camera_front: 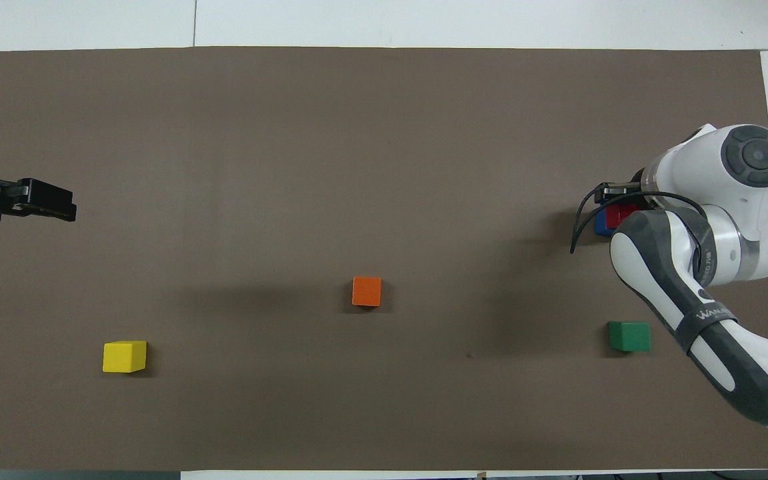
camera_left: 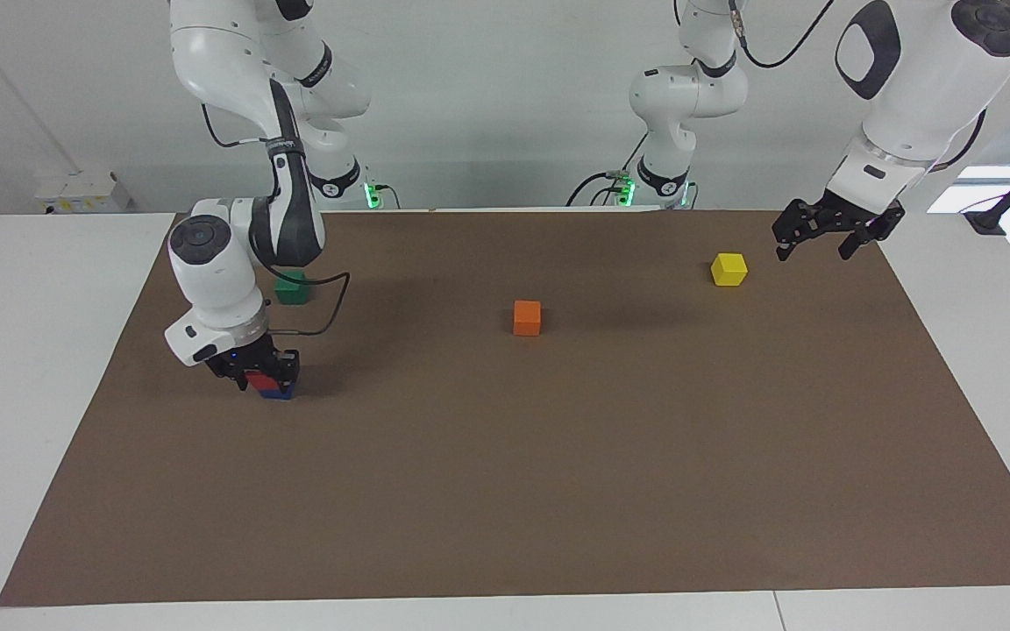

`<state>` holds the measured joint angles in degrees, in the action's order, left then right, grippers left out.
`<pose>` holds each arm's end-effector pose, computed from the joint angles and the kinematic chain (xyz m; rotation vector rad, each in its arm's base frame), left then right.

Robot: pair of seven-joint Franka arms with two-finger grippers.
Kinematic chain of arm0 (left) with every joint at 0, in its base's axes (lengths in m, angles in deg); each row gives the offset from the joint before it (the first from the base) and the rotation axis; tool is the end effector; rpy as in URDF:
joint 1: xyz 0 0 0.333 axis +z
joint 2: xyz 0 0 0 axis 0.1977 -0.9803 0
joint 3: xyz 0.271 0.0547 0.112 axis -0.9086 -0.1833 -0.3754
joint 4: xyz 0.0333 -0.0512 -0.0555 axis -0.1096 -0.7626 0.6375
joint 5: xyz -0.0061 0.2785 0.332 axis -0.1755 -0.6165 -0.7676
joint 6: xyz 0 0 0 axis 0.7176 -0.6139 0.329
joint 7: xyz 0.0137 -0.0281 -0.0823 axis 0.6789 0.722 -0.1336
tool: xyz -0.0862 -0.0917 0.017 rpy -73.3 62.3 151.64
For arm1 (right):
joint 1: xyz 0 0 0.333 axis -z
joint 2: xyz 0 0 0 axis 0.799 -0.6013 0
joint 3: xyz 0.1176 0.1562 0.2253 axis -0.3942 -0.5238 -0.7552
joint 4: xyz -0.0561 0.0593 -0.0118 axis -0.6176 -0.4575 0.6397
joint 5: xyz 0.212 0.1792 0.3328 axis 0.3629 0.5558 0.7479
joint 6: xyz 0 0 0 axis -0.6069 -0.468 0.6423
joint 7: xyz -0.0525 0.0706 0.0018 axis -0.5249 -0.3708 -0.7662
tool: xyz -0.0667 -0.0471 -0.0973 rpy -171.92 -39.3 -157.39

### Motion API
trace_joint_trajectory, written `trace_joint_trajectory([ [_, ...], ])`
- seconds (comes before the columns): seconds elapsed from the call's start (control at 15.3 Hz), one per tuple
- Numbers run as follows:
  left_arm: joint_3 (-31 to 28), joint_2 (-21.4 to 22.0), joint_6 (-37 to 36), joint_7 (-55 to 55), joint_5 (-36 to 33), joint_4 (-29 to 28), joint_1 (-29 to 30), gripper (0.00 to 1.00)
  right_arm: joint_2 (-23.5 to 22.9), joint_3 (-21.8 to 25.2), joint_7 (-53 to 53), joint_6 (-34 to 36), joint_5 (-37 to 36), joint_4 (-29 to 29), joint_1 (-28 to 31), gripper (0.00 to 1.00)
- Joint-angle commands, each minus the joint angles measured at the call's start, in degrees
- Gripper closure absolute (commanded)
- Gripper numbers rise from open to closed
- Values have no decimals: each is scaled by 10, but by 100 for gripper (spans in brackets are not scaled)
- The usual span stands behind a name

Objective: Transfer red block to right arm and stack on blue block
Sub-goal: 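Lower the red cube onto the blue cube with the right gripper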

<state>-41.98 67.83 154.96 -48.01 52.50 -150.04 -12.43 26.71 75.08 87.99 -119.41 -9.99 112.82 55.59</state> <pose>0.5970 -0.0245 0.5522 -3.1268 0.1220 0.0491 0.6302 -0.0080 0.2735 3.0345 -0.1018 0.1175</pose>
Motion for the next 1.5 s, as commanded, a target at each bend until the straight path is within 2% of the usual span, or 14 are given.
trace_joint_trajectory([
  [0.0, -1, 6, 2, 0, 6, -6, 2, 0, 8, -2, 14, -4, -5, 9, 2, 28],
  [0.2, -1, 6, 2, 0, 6, -6, 2, 0, 7, -3, 15, 0, -4, 4, 2, 26],
  [0.33, -1, 6, 2, 0, 6, -6, 2, 0, 8, -3, 15, 15, 22, -8, 2, 21],
  [0.39, -1, 6, 2, 0, 6, -6, 2, 0, 8, -3, 14, 37, 36, -24, 2, 14],
  [0.46, -1, 6, 2, 0, 6, -6, 2, 0, 8, -3, 12, 55, 42, -34, 2, 2],
  [0.52, -1, 6, 2, 0, 6, -6, 2, 0, 10, -3, 9, 69, 44, -41, 2, 0],
  [0.78, -1, 6, 2, 0, 6, -6, 2, 0, 36, -14, 7, 102, 46, -54, 2, 0],
  [1.04, -1, 6, 2, 0, 6, -6, 2, 0, 65, -25, 6, 166, 57, -75, 2, 0],
  [1.43, -1, 6, 2, 0, 6, -6, 2, 0, 153, -25, -38, 267, 78, -78, 6, 0],
])
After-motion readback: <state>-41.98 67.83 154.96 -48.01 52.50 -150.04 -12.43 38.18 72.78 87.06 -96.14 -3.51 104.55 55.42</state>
